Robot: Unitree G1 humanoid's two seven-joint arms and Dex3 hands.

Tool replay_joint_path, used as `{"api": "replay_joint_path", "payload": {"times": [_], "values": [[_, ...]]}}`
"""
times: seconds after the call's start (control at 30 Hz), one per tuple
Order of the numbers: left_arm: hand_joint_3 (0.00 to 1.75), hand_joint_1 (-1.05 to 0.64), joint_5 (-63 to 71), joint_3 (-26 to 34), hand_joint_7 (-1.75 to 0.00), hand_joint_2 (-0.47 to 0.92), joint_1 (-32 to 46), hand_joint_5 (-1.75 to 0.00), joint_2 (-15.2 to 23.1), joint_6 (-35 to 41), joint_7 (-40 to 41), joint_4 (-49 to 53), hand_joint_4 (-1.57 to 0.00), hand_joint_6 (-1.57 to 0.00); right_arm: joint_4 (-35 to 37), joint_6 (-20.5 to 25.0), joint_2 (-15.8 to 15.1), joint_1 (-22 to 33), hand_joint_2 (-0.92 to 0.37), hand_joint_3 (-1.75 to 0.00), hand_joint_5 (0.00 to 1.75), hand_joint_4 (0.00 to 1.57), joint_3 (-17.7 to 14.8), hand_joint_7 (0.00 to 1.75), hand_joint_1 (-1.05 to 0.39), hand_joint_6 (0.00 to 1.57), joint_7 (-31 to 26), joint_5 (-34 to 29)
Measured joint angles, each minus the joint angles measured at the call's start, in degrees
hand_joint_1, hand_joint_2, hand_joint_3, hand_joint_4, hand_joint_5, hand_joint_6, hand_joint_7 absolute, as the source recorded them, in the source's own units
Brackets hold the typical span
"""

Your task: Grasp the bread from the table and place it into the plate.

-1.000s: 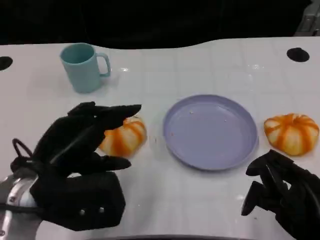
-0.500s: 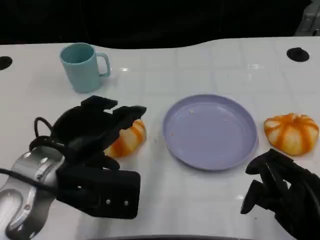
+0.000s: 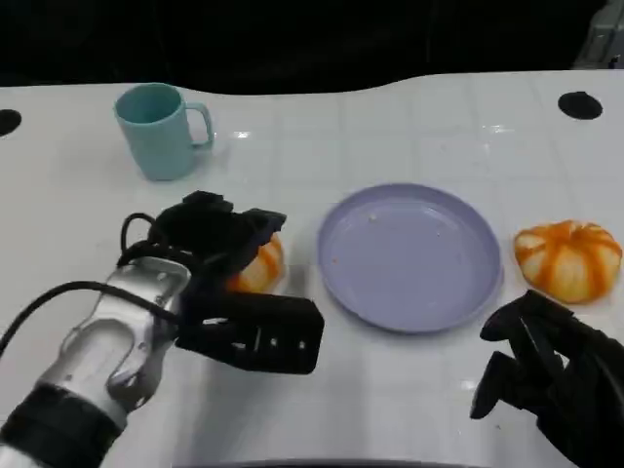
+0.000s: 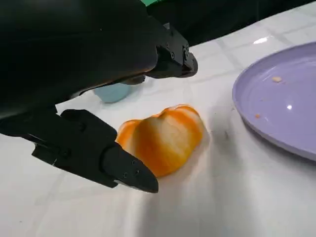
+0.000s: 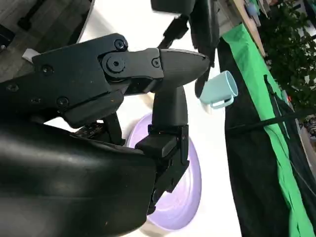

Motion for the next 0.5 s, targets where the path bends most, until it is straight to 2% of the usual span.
{"api": "replay_joint_path", "payload": {"times": [0.27,0.5], "values": [[0.01,-0.36,-1.7,-1.2,0.0,0.73,-8.1,-0.25,-6.2,1.4,6.1,18.9,0.0,-0.17,0.2,-0.3,0.0,0.1,-0.92,-0.34,1.75,0.64,-0.2,1.59,-0.46,0.49,0.8,0.0],[0.01,-0.32,-4.9,-1.4,0.0,0.75,-13.7,-0.22,-10.4,2.1,9.0,33.9,0.0,-0.17,0.2,-0.5,0.0,0.3,-0.92,-0.34,1.75,0.64,-0.3,1.59,-0.46,0.5,1.0,0.0]]}}
